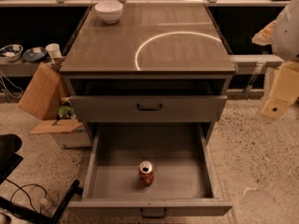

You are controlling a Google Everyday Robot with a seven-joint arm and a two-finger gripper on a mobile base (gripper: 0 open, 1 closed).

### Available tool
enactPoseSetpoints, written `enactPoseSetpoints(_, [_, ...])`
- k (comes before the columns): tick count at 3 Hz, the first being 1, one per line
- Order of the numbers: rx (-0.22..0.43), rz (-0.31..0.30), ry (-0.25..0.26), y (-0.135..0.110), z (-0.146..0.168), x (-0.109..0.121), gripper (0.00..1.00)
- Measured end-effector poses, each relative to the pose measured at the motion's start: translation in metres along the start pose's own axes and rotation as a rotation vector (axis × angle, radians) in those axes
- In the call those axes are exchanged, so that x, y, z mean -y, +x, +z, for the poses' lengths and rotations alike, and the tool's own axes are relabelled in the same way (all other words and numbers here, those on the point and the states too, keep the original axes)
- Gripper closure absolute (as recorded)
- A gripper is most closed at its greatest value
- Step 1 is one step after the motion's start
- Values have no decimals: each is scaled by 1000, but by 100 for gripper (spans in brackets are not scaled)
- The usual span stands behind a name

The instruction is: Pick coke can from middle drawer and place on counter

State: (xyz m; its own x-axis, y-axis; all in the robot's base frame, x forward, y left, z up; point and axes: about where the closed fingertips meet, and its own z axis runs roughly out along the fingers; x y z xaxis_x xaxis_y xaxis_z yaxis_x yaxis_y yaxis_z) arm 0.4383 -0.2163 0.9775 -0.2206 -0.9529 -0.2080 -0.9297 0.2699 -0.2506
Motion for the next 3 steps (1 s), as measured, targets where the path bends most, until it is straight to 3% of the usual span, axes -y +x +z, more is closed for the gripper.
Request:
enactPoseSetpoints(1, [0,0,0,0,0,0,0])
enactPoseSetpoints(2, [61,22,-9,1,16,-7,0])
enactPoseSetpoints(3, [189,49,-32,-2,52,-25,0])
